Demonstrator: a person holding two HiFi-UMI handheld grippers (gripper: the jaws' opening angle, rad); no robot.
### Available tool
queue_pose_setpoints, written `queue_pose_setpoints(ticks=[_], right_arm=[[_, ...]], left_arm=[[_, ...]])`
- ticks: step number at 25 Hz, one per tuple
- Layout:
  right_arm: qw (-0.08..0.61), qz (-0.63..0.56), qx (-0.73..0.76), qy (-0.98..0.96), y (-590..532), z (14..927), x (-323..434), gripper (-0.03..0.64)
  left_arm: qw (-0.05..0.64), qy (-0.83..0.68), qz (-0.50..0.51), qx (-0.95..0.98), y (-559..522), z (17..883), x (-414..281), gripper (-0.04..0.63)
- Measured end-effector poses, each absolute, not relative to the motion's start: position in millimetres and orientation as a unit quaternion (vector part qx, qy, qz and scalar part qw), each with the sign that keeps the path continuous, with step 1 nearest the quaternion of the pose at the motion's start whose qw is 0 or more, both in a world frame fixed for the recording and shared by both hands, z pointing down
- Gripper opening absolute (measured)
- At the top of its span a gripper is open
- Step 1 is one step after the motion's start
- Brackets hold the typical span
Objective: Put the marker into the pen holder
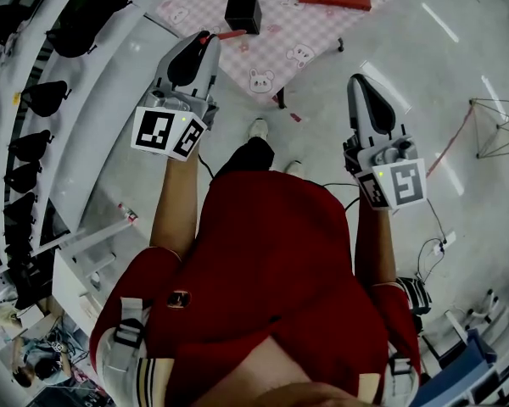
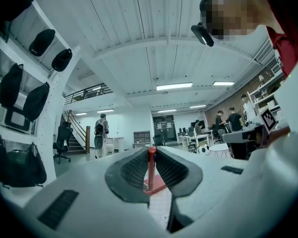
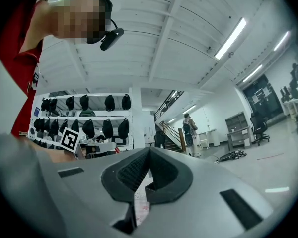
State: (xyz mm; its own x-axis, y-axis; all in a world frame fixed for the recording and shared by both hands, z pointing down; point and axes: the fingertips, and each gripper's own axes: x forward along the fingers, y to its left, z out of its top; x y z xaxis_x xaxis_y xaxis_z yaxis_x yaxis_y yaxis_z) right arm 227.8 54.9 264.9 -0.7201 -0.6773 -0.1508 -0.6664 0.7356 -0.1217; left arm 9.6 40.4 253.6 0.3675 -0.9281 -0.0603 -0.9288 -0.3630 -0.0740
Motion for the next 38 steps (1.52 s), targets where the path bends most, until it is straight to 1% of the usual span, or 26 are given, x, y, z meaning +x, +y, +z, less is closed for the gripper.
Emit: queue_pose_setpoints(ticks=[6,12,18,29,38], right_arm=[[0.087,-0.026,-0.375,0.922,31,268,216,-0.002],[0.074,-0.029,-0.384,0.92,-16,272,173,-0.002],[0.063,-0.033,-0.397,0.915,-47,275,143,-0.002],[0.031,-0.04,-0.433,0.9,-91,295,93,-0.002],[0.012,-0.046,-0.465,0.884,-111,310,68,-0.002]], left_arm=[[0.041,0.554,-0.001,-0.832,13,266,-4,0.055],[0.02,0.541,-0.007,-0.841,-36,288,-40,0.055],[0.003,0.521,-0.014,-0.854,-77,310,-58,0.055],[-0.038,0.486,-0.047,-0.872,-150,377,-100,0.055],[-0.069,0.447,-0.074,-0.889,-187,428,-109,0.055]])
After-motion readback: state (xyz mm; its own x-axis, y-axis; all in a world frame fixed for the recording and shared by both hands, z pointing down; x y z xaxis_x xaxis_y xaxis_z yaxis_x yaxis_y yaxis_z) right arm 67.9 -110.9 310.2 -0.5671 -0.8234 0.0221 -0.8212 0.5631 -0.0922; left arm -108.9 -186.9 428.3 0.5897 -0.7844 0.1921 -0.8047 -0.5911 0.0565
